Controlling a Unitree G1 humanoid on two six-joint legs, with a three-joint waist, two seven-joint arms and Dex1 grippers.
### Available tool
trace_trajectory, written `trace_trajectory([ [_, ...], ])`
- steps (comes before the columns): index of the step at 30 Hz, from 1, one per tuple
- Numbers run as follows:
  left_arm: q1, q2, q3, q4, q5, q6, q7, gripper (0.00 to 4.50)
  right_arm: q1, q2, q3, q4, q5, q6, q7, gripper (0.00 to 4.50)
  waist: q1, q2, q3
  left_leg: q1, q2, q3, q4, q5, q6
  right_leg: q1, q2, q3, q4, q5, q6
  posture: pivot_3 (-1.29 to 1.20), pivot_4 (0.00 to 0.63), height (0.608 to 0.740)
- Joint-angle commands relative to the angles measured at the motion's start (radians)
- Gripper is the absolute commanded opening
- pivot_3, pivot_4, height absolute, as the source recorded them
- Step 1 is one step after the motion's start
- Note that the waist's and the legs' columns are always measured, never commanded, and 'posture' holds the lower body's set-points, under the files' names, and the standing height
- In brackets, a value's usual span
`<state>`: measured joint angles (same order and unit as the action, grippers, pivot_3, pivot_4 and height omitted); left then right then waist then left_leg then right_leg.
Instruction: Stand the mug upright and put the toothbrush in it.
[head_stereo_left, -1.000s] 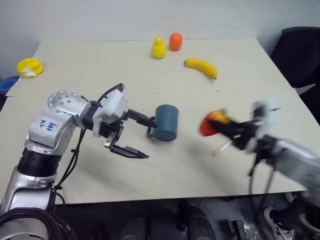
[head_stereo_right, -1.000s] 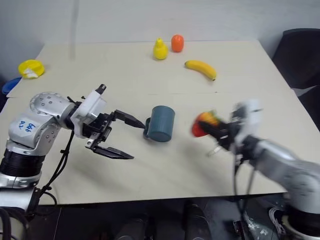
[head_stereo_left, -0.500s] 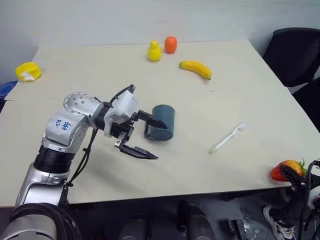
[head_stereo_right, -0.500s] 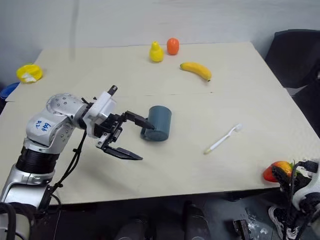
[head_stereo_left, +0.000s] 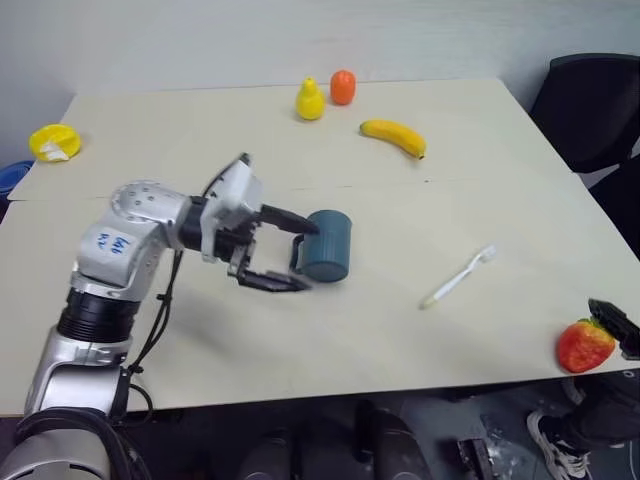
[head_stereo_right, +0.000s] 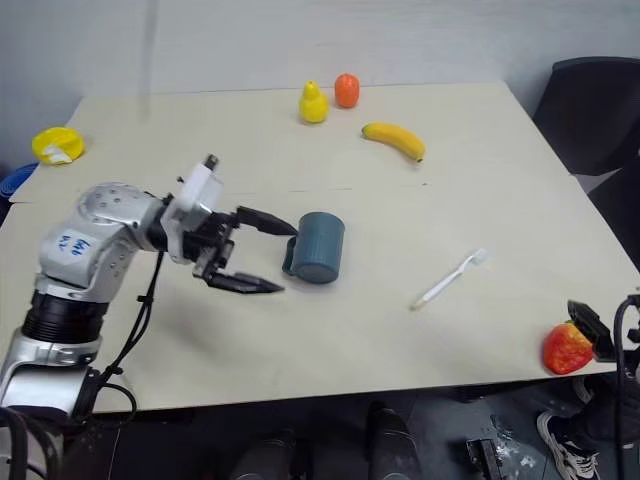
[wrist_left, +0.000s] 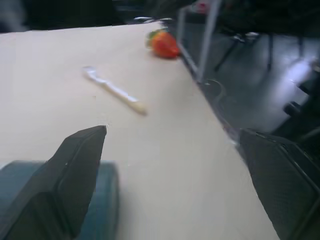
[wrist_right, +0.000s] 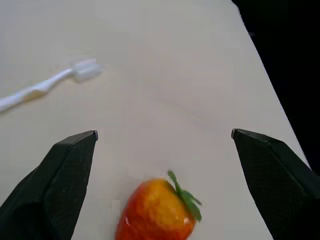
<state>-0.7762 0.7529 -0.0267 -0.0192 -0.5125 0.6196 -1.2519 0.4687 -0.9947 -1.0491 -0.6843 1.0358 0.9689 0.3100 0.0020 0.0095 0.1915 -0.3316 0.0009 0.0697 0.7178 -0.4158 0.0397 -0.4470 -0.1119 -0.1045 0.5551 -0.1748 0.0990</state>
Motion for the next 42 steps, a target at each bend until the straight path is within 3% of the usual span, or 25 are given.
trace_trajectory([
  [1, -0.020, 0.059, 0.047, 0.032, 0.020, 0.195, 0.143, 4.50, -0.065, -0.120, -0.073, -0.086, 0.184, 0.015, 0.189, 4.48, 0.002, -0.001, 0.000, 0.000, 0.000, -0.001, 0.000, 0.000, 0.000, 0.000, 0.000, -0.001, 0.000, 0.000, 0.000, 0.00, 0.150, 0.740],
  [6, -0.117, 0.054, -0.008, 0.118, 0.070, 0.558, 0.344, 4.50, -0.207, -0.270, -0.030, -0.118, 0.450, 0.012, 0.321, 4.48, 0.015, -0.008, 0.004, 0.000, -0.001, -0.003, 0.000, 0.001, -0.001, 0.001, -0.001, -0.002, 0.001, 0.000, 0.000, 0.00, 0.150, 0.740],
  [9, -0.189, -0.011, -0.052, 0.177, 0.113, 0.724, 0.469, 4.50, -0.282, -0.340, 0.056, -0.133, 0.448, -0.022, 0.377, 4.48, 0.032, -0.010, 0.004, -0.002, -0.002, -0.005, 0.002, 0.000, -0.002, -0.003, -0.002, -0.005, 0.000, 0.000, 0.000, 0.00, 0.150, 0.740],
  [13, -0.299, -0.172, -0.052, 0.290, 0.113, 0.920, 0.566, 4.50, -0.416, -0.390, 0.222, -0.089, 0.386, -0.103, 0.391, 4.48, 0.053, -0.013, 0.005, -0.005, -0.005, -0.005, 0.004, -0.001, 0.001, -0.004, -0.004, -0.004, -0.003, 0.000, 0.001, 0.00, 0.150, 0.740],
  [17, -0.366, -0.256, -0.053, 0.432, 0.151, 0.944, 0.643, 4.50, -0.504, -0.386, 0.331, -0.076, 0.355, -0.127, 0.382, 4.48, 0.048, -0.014, 0.005, -0.005, -0.007, -0.003, 0.003, -0.002, 0.000, -0.004, -0.004, -0.005, -0.005, 0.001, 0.001, 0.00, 0.150, 0.740],
  [20, -0.385, -0.266, -0.134, 0.475, 0.177, 0.911, 0.654, 4.50, -0.541, -0.375, 0.368, -0.090, 0.349, -0.125, 0.370, 4.48, 0.044, -0.014, 0.005, -0.005, -0.005, -0.002, 0.002, -0.003, -0.005, -0.005, -0.002, -0.013, -0.005, 0.000, 0.000, 0.00, 0.150, 0.740],
  [25, -0.408, -0.288, -0.232, 0.507, 0.164, 0.908, 0.614, 4.50, -0.567, -0.346, 0.374, -0.104, 0.364, -0.115, 0.327, 4.48, 0.045, -0.014, 0.005, -0.003, -0.004, 0.002, 0.002, 0.002, -0.013, -0.003, -0.001, -0.015, 0.000, -0.001, -0.002, 0.00, 0.150, 0.740],
  [36, -0.504, -0.417, -0.368, 0.750, 0.261, 0.745, 0.575, 4.50, -0.548, -0.288, 0.344, -0.179, 0.418, -0.111, 0.202, 4.48, 0.057, -0.013, 0.005, -0.002, -0.002, -0.005, 0.004, 0.005, -0.010, 0.001, -0.006, -0.011, 0.003, 0.002, -0.004, 0.00, 0.150, 0.740],
  [39, -0.524, -0.452, -0.367, 0.830, 0.294, 0.695, 0.567, 3.89, -0.539, -0.278, 0.328, -0.188, 0.439, -0.112, 0.176, 4.50, 0.059, -0.013, 0.004, -0.002, -0.003, -0.005, 0.004, 0.006, -0.009, 0.001, -0.007, -0.010, 0.003, 0.003, -0.004, 0.00, 0.150, 0.740],
  [42, -0.535, -0.483, -0.361, 0.881, 0.319, 0.664, 0.554, 2.93, -0.525, -0.276, 0.306, -0.198, 0.454, -0.108, 0.166, 4.50, 0.060, -0.013, 0.004, -0.002, -0.003, -0.005, 0.004, 0.005, -0.007, 0.001, -0.007, -0.011, 0.003, 0.003, -0.004, 0.00, 0.150, 0.740],
])
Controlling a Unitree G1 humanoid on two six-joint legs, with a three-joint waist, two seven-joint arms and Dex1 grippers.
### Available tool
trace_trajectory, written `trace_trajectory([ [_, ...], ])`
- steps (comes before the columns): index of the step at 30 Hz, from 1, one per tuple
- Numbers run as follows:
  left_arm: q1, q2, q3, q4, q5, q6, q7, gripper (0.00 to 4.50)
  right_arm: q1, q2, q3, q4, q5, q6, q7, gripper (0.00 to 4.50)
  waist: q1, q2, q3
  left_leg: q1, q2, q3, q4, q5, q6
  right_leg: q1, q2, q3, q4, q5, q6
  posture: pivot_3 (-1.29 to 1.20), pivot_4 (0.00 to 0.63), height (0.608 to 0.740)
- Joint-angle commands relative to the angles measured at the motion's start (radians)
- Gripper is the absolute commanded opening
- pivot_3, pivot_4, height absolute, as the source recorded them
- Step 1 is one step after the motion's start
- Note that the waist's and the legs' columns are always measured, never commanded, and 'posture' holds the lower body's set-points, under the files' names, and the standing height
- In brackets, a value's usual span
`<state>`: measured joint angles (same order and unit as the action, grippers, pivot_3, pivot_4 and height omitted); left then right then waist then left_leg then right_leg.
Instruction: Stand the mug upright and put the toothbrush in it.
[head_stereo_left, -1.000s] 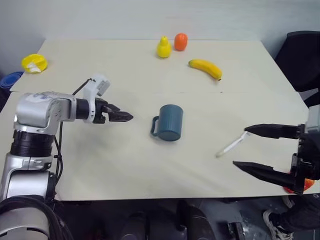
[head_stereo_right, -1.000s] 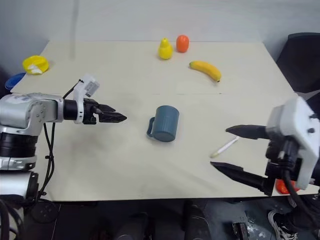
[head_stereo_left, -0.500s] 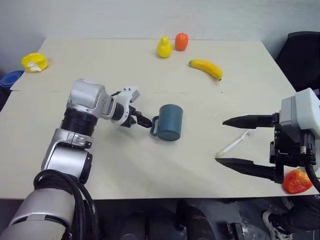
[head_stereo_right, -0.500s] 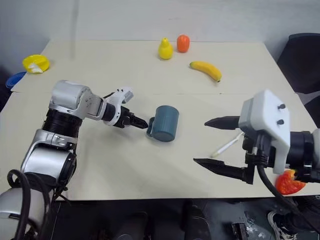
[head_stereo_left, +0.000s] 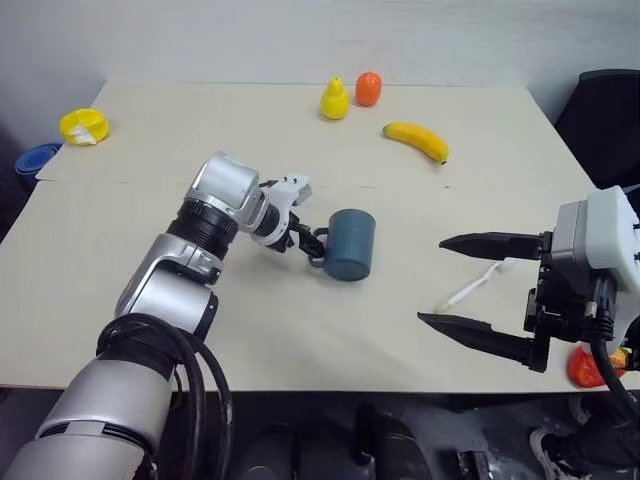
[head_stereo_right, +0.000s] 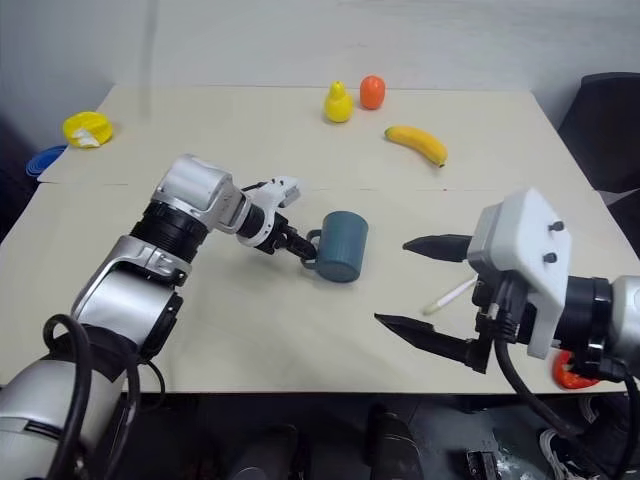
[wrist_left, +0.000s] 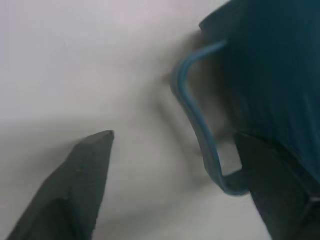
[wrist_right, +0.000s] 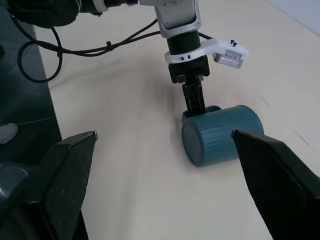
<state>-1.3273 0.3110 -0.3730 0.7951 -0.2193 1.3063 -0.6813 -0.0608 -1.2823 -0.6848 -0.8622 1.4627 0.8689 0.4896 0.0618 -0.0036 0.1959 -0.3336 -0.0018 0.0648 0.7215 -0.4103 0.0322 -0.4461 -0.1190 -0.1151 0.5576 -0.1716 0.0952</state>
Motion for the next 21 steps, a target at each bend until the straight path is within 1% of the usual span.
trace_trajectory([
  [1, 0.013, -0.048, -0.013, 0.080, 0.034, -0.031, -0.020, 2.61, 0.008, 0.011, -0.063, -0.022, 0.030, -0.007, -0.016, 4.50, 0.002, 0.000, 0.000, 0.000, 0.000, 0.000, 0.000, 0.000, 0.000, 0.000, 0.000, 0.000, 0.000, 0.000, 0.000, 0.00, 0.150, 0.740],
  [4, 0.003, -0.070, 0.003, 0.109, 0.047, -0.036, -0.029, 1.74, 0.031, 0.011, -0.097, -0.029, 0.034, 0.010, -0.008, 4.50, 0.010, 0.000, 0.000, -0.001, 0.000, 0.000, 0.000, -0.001, 0.002, 0.000, 0.000, 0.000, -0.001, 0.000, 0.000, 0.00, 0.150, 0.740],
  [8, -0.012, -0.084, 0.032, 0.137, 0.061, -0.044, -0.029, 0.47, 0.064, 0.014, -0.133, -0.034, 0.029, 0.023, 0.003, 4.50, 0.013, 0.000, 0.000, -0.001, 0.000, 0.000, 0.000, -0.003, 0.005, 0.000, 0.000, -0.001, -0.003, 0.000, 0.001, 0.00, 0.150, 0.740],
  [9, -0.016, -0.084, 0.040, 0.143, 0.064, -0.046, -0.028, 0.20, 0.069, 0.014, -0.135, -0.033, 0.024, 0.025, 0.002, 4.50, 0.013, 0.000, 0.000, -0.001, 0.000, 0.000, 0.000, -0.003, 0.005, 0.000, 0.000, -0.001, -0.004, 0.000, 0.001, 0.00, 0.150, 0.740],
  [10, -0.018, -0.083, 0.049, 0.148, 0.067, -0.045, -0.027, 0.03, 0.075, 0.015, -0.137, -0.033, 0.016, 0.027, 0.000, 4.50, 0.013, 0.000, 0.000, -0.001, 0.000, 0.000, 0.000, -0.003, 0.006, 0.000, 0.000, -0.001, -0.004, 0.000, 0.001, 0.00, 0.150, 0.740],
  [17, -0.010, -0.043, 0.088, 0.112, 0.071, -0.031, -0.034, 0.03, 0.137, 0.039, -0.146, -0.038, -0.059, 0.042, 0.005, 4.50, 0.007, 0.000, 0.000, -0.002, 0.000, 0.001, 0.000, -0.004, 0.006, -0.001, 0.001, -0.001, -0.005, 0.001, 0.002, 0.00, 0.150, 0.740],
  [19, 0.003, -0.023, 0.137, 0.081, 0.062, -0.065, -0.008, 0.03, 0.160, 0.052, -0.161, -0.037, -0.082, 0.054, 0.006, 4.50, 0.002, 0.000, 0.000, -0.002, 0.000, 0.001, 0.000, -0.004, 0.006, -0.001, 0.001, -0.001, -0.005, 0.001, 0.002, 0.00, 0.150, 0.740],
  [21, 0.033, 0.001, 0.212, 0.006, 0.040, -0.152, 0.010, 0.03, 0.187, 0.068, -0.182, -0.029, -0.110, 0.068, 0.001, 4.50, -0.007, 0.000, 0.000, -0.002, 0.001, 0.001, 0.000, -0.004, 0.006, -0.001, 0.001, -0.001, -0.005, 0.001, 0.002, 0.00, 0.150, 0.740],
])
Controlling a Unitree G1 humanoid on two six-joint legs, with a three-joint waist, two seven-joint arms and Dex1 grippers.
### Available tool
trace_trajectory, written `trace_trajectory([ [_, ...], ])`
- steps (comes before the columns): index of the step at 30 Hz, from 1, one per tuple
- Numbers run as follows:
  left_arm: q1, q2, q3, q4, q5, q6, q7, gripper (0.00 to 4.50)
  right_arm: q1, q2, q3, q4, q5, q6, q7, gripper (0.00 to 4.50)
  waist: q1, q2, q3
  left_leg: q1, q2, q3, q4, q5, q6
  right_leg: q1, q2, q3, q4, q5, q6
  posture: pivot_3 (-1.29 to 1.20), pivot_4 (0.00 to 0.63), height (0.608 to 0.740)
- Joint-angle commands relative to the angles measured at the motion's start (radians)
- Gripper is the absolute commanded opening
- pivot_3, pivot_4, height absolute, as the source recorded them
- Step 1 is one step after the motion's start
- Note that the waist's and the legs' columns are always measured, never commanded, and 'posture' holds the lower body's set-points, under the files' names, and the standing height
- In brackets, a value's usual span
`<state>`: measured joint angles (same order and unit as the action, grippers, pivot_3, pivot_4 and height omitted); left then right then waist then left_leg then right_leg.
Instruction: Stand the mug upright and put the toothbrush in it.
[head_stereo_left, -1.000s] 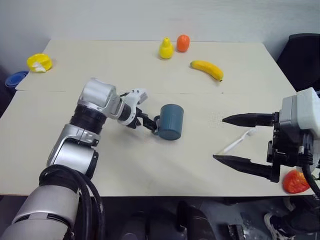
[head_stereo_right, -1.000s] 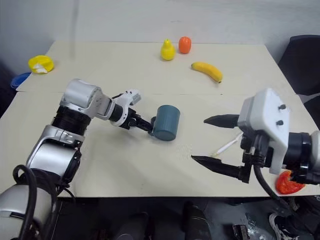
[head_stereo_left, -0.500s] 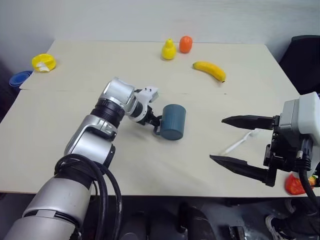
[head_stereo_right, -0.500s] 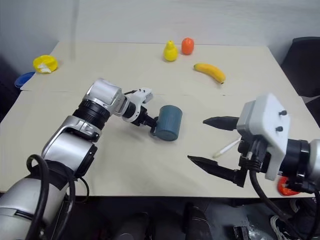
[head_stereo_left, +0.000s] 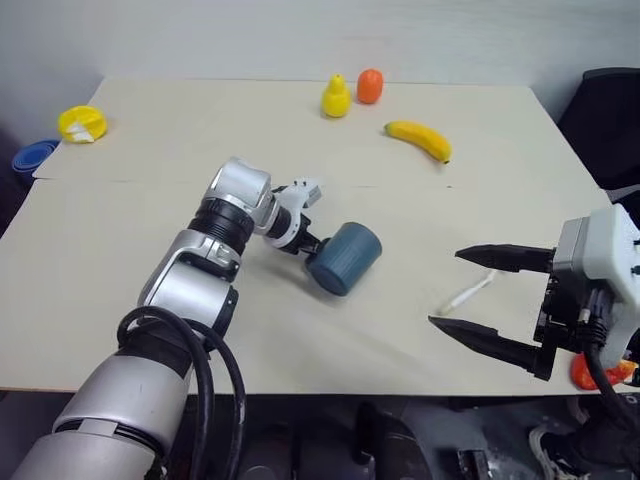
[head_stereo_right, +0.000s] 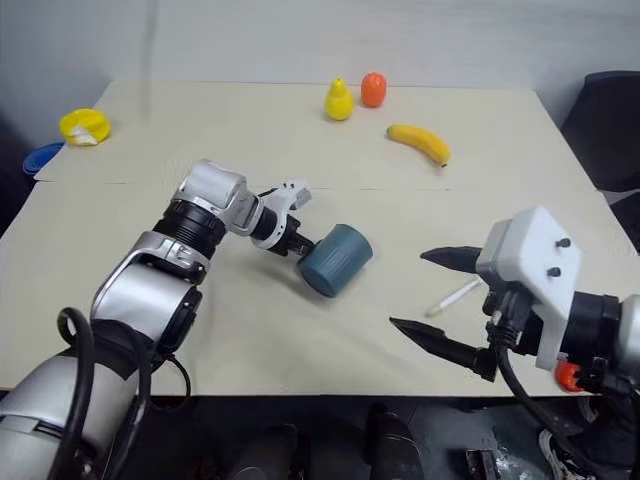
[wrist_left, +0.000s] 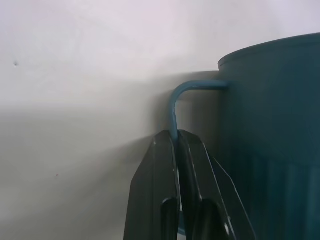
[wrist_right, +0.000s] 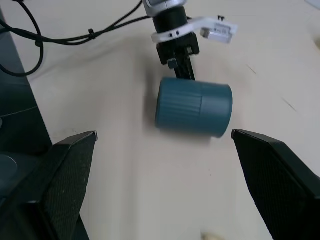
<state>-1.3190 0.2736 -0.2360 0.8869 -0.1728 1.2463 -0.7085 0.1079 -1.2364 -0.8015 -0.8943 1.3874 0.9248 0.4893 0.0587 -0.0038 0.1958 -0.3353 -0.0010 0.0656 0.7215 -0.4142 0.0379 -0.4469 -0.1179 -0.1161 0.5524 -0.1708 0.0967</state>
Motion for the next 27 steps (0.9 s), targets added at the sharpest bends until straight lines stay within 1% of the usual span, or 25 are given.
trace_trajectory([
  [1, 0.062, 0.049, 0.118, -0.163, -0.014, -0.190, 0.054, 0.03, 0.032, 0.035, -0.080, 0.009, -0.043, 0.018, -0.003, 4.50, -0.007, 0.000, 0.000, 0.000, 0.000, 0.000, 0.000, 0.000, 0.000, -0.001, 0.000, 0.000, 0.000, 0.000, 0.000, 0.00, 0.150, 0.740],
  [3, 0.170, 0.041, 0.232, -0.360, -0.040, -0.442, 0.117, 0.03, 0.057, 0.062, -0.107, 0.023, -0.056, 0.026, -0.018, 4.50, -0.011, 0.000, 0.000, 0.001, 0.001, 0.000, 0.000, 0.000, -0.002, -0.003, 0.000, 0.001, 0.002, 0.000, 0.000, 0.00, 0.150, 0.740],
  [4, 0.225, 0.023, 0.283, -0.450, -0.054, -0.532, 0.154, 0.03, 0.067, 0.075, -0.115, 0.029, -0.066, 0.026, -0.024, 4.50, -0.009, 0.000, 0.000, 0.001, 0.002, 0.000, 0.000, 0.001, -0.003, -0.004, -0.001, 0.002, 0.002, 0.000, 0.000, 0.00, 0.150, 0.740],
  [5, 0.278, 0.000, 0.318, -0.524, -0.065, -0.584, 0.192, 0.03, 0.074, 0.084, -0.116, 0.034, -0.077, 0.026, -0.030, 4.50, -0.008, 0.000, 0.000, -0.001, 0.001, 0.000, 0.000, 0.001, -0.004, -0.006, -0.001, 0.005, 0.003, 0.000, 0.000, 0.00, 0.150, 0.740],
  [7, 0.397, -0.031, 0.319, -0.648, -0.044, -0.739, 0.220, 0.03, 0.080, 0.093, -0.105, 0.041, -0.098, 0.021, -0.036, 4.50, -0.005, 0.000, 0.000, -0.001, 0.001, 0.000, 0.000, 0.001, -0.005, -0.007, -0.002, 0.006, 0.003, 0.000, -0.001, 0.00, 0.150, 0.740],
  [8, 0.457, -0.032, 0.289, -0.696, -0.007, -0.850, 0.220, 0.03, 0.079, 0.095, -0.099, 0.043, -0.106, 0.019, -0.037, 4.50, -0.004, 0.000, 0.000, -0.001, 0.001, 0.001, -0.001, 0.001, -0.005, -0.007, -0.001, 0.005, 0.003, 0.000, -0.001, 0.00, 0.150, 0.740],
  [9, 0.510, -0.043, 0.269, -0.734, 0.017, -0.922, 0.234, 0.03, 0.074, 0.096, -0.092, 0.047, -0.111, 0.016, -0.037, 4.50, -0.004, 0.000, 0.000, 0.000, 0.000, 0.002, -0.001, 0.001, -0.005, -0.007, -0.001, 0.003, 0.003, 0.000, -0.001, 0.00, 0.150, 0.740],
  [12, 0.634, -0.112, 0.232, -0.792, 0.065, -1.022, 0.329, 0.03, 0.053, 0.093, -0.069, 0.070, -0.124, 0.009, -0.033, 4.50, 0.001, 0.000, 0.000, 0.001, -0.001, 0.003, 0.001, 0.001, -0.004, -0.005, 0.000, 0.003, 0.002, 0.001, 0.000, 0.00, 0.150, 0.740],
  [14, 0.694, -0.143, 0.202, -0.784, 0.116, -1.143, 0.374, 0.03, 0.040, 0.089, -0.057, 0.085, -0.133, 0.009, -0.029, 4.50, 0.004, 0.000, 0.000, 0.000, -0.001, 0.003, 0.003, 0.002, -0.003, -0.003, 0.000, 0.003, 0.000, 0.003, 0.002, 0.00, 0.150, 0.740],
  [16, 0.728, -0.167, 0.194, -0.740, 0.146, -1.199, 0.420, 0.03, 0.032, 0.087, -0.052, 0.096, -0.135, 0.013, -0.027, 4.50, 0.003, 0.000, 0.000, 0.001, -0.001, 0.003, 0.003, 0.001, -0.001, -0.001, 0.000, 0.004, -0.002, 0.004, 0.001, 0.00, 0.150, 0.740],
  [20, 0.761, -0.180, 0.189, -0.700, 0.149, -1.217, 0.433, 0.03, 0.032, 0.084, -0.056, 0.101, -0.133, 0.033, -0.016, 4.50, 0.001, 0.000, 0.000, 0.000, 0.000, 0.004, 0.003, 0.001, 0.002, -0.001, 0.000, 0.005, -0.001, 0.005, 0.001, 0.00, 0.150, 0.740],
  [24, 0.804, -0.160, 0.185, -0.756, 0.121, -1.210, 0.391, 1.00, 0.042, 0.104, -0.058, 0.102, -0.119, 0.038, -0.021, 4.50, -0.006, 0.000, 0.000, 0.000, 0.001, 0.004, 0.003, 0.000, 0.002, -0.001, 0.001, 0.005, -0.001, 0.005, 0.001, 0.00, 0.150, 0.740],
  [25, 0.820, -0.150, 0.185, -0.782, 0.116, -1.200, 0.377, 1.39, 0.041, 0.111, -0.045, 0.101, -0.122, 0.033, -0.026, 4.50, -0.006, 0.000, 0.000, 0.000, 0.001, 0.004, 0.003, 0.000, 0.003, -0.001, 0.001, 0.005, -0.001, 0.005, 0.000, 0.00, 0.150, 0.740],
  [27, 0.849, -0.133, 0.188, -0.830, 0.113, -1.178, 0.366, 2.03, 0.035, 0.123, -0.016, 0.102, -0.133, 0.021, -0.035, 4.50, -0.007, 0.000, 0.000, 0.000, 0.001, 0.004, 0.003, 0.000, 0.003, -0.001, 0.001, 0.005, -0.002, 0.005, 0.000, 0.00, 0.150, 0.740],
])
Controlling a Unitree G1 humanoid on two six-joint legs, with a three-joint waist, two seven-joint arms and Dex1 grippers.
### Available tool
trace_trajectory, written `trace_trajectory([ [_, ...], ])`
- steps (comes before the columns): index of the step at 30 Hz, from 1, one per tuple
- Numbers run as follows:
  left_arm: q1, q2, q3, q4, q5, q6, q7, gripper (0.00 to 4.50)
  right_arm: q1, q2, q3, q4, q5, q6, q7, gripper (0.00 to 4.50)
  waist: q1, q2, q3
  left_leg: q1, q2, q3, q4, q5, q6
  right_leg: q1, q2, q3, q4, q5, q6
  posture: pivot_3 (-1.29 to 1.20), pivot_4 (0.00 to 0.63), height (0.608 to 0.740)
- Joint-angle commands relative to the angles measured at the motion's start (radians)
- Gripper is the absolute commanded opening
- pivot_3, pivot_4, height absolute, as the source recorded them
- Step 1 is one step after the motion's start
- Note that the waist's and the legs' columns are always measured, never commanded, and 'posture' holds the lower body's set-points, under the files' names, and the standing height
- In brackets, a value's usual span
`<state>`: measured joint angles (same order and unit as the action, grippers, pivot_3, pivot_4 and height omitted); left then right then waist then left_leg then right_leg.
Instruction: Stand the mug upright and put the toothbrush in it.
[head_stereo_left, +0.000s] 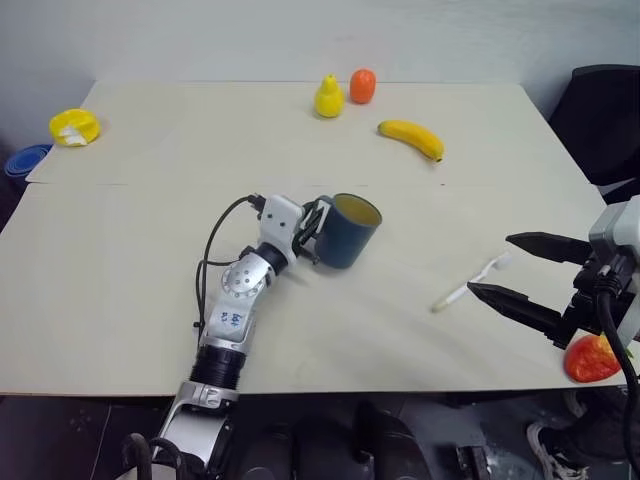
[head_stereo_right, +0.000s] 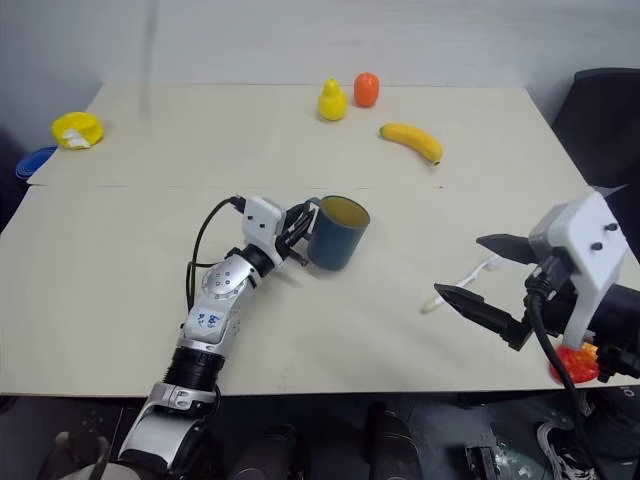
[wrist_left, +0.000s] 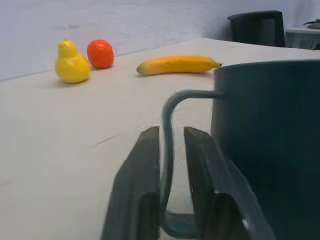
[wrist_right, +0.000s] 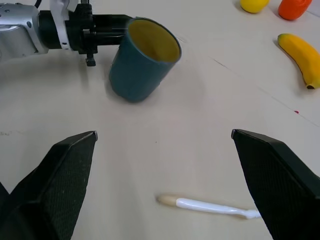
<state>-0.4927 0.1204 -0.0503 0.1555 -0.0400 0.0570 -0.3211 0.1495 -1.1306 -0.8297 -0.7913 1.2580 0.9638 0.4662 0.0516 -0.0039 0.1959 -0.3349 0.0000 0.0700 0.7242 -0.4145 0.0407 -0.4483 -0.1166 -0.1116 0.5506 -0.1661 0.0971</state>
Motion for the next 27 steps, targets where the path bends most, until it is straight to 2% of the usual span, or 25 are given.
trace_trajectory([
  [1, 0.038, 0.034, 0.003, -0.126, -0.020, 0.025, -0.030, 2.32, -0.011, 0.023, 0.028, 0.000, -0.008, -0.023, -0.015, 4.50, 0.001, 0.000, 0.000, 0.000, 0.000, 0.000, 0.000, 0.000, 0.000, 0.000, 0.000, 0.000, 0.000, 0.000, 0.000, 0.00, 0.150, 0.740],
  [5, 0.090, 0.112, 0.022, -0.243, -0.039, 0.124, -0.075, 3.52, -0.020, 0.041, 0.072, 0.010, -0.037, -0.035, -0.016, 4.50, 0.002, 0.000, 0.000, 0.000, 0.000, 0.000, 0.000, 0.000, 0.000, 0.000, 0.000, 0.000, 0.000, 0.000, 0.000, 0.00, 0.150, 0.740],
  [8, 0.107, 0.204, 0.044, -0.314, -0.063, 0.213, -0.133, 4.44, -0.028, 0.063, 0.106, 0.024, -0.059, -0.038, -0.039, 4.50, 0.000, 0.000, 0.000, 0.001, 0.001, -0.001, 0.000, 0.000, 0.000, 0.000, 0.000, 0.000, 0.000, 0.000, -0.001, 0.00, 0.150, 0.740],
  [12, 0.097, 0.354, 0.085, -0.387, -0.158, 0.323, -0.282, 4.48, -0.061, 0.117, 0.185, 0.048, -0.089, -0.026, -0.173, 4.50, -0.004, 0.000, 0.000, 0.001, 0.001, -0.001, 0.000, 0.000, -0.001, 0.000, 0.001, -0.001, 0.001, -0.001, -0.002, 0.00, 0.150, 0.740],
  [14, 0.063, 0.448, 0.123, -0.407, -0.273, 0.462, -0.395, 4.48, -0.081, 0.159, 0.220, 0.065, -0.091, -0.001, -0.293, 4.50, -0.006, 0.000, 0.000, 0.001, 0.001, -0.001, 0.000, 0.000, -0.002, -0.001, 0.001, -0.001, 0.002, -0.001, -0.002, 0.00, 0.150, 0.740],
  [15, 0.037, 0.508, 0.145, -0.408, -0.344, 0.529, -0.474, 4.48, -0.096, 0.195, 0.239, 0.075, -0.087, 0.014, -0.383, 4.50, -0.005, 0.000, 0.000, 0.001, 0.002, -0.001, 0.000, 0.000, -0.002, -0.002, 0.001, -0.001, 0.002, -0.002, -0.003, 0.00, 0.150, 0.740],
  [17, -0.041, 0.682, 0.159, -0.374, -0.463, 0.590, -0.734, 4.48, -0.139, 0.321, 0.289, 0.088, -0.091, 0.032, -0.626, 4.50, -0.007, -0.002, -0.001, -0.001, 0.002, -0.001, 0.000, 0.001, -0.005, -0.005, 0.002, -0.001, 0.005, -0.003, -0.005, 0.00, 0.150, 0.740],
  [20, -0.137, 0.821, 0.116, -0.313, -0.520, 0.628, -0.928, 4.48, -0.194, 0.467, 0.328, 0.102, -0.041, 0.030, -0.856, 4.50, -0.013, 0.002, -0.001, -0.005, 0.002, 0.002, -0.001, 0.002, -0.010, -0.013, 0.003, -0.002, 0.010, -0.005, -0.008, 0.00, 0.150, 0.740],
  [24, -0.299, 0.872, 0.049, -0.231, -0.524, 0.591, -1.115, 4.48, -0.276, 0.667, 0.389, 0.178, 0.000, 0.003, -1.108, 4.50, -0.030, 0.008, -0.002, -0.002, -0.003, 0.011, -0.007, 0.004, -0.012, -0.013, 0.005, -0.001, 0.009, -0.005, -0.009, 0.00, 0.150, 0.740],
  [27, -0.427, 0.851, -0.016, -0.186, -0.509, 0.549, -1.234, 4.48, -0.371, 0.800, 0.404, 0.312, -0.017, -0.035, -1.228, 4.50, -0.046, 0.008, -0.002, -0.001, 0.000, 0.013, -0.007, 0.006, -0.016, -0.013, 0.009, 0.001, 0.009, -0.006, -0.009, 0.00, 0.150, 0.740],
])
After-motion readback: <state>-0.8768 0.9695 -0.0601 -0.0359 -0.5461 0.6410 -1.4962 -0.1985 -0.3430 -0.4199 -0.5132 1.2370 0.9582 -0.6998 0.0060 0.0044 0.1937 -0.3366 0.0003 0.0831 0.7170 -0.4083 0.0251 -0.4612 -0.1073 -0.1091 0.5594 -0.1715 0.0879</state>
